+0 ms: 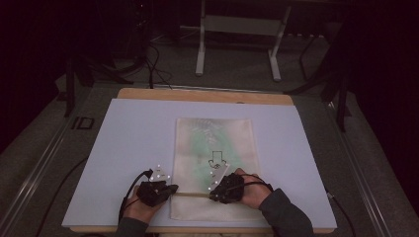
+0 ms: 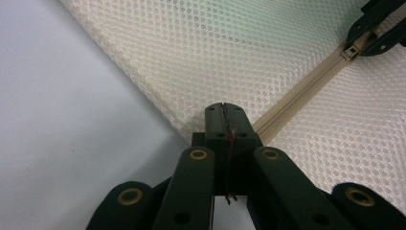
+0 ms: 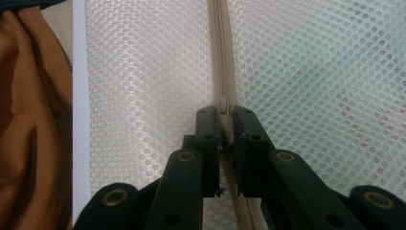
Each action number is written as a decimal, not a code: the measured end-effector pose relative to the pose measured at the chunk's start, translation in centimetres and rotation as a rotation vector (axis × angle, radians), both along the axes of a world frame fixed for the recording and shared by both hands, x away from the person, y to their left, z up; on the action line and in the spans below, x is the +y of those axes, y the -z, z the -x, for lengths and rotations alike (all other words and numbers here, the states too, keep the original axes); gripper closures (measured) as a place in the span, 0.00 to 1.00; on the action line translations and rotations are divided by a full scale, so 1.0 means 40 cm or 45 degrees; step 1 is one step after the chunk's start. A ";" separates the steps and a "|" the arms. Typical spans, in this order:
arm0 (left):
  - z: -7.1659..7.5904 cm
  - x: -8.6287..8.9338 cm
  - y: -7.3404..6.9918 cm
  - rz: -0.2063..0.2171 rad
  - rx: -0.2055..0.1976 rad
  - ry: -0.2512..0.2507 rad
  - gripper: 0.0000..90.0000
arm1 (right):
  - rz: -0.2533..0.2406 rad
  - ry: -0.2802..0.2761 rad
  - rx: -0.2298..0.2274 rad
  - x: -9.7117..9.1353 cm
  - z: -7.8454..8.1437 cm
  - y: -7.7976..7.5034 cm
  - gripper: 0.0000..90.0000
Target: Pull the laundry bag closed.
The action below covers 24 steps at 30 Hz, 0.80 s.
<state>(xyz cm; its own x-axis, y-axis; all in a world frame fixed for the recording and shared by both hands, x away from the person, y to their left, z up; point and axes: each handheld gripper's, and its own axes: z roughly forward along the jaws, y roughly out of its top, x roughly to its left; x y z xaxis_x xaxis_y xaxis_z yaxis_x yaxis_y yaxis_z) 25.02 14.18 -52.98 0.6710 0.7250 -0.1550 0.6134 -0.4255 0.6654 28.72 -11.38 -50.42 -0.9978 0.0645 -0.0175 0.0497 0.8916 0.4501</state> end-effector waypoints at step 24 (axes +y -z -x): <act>0.000 0.000 0.000 -0.003 0.000 0.000 0.99 | 0.003 0.017 0.008 -0.041 0.002 0.004 0.91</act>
<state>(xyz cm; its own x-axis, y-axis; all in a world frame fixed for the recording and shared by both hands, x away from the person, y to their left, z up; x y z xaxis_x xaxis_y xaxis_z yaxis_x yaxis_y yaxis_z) 25.02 14.16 -52.97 0.6711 0.7254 -0.1532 0.6133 -0.4271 0.6644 28.66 -13.02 -50.57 -0.9969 0.0777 -0.0113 0.0644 0.8918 0.4477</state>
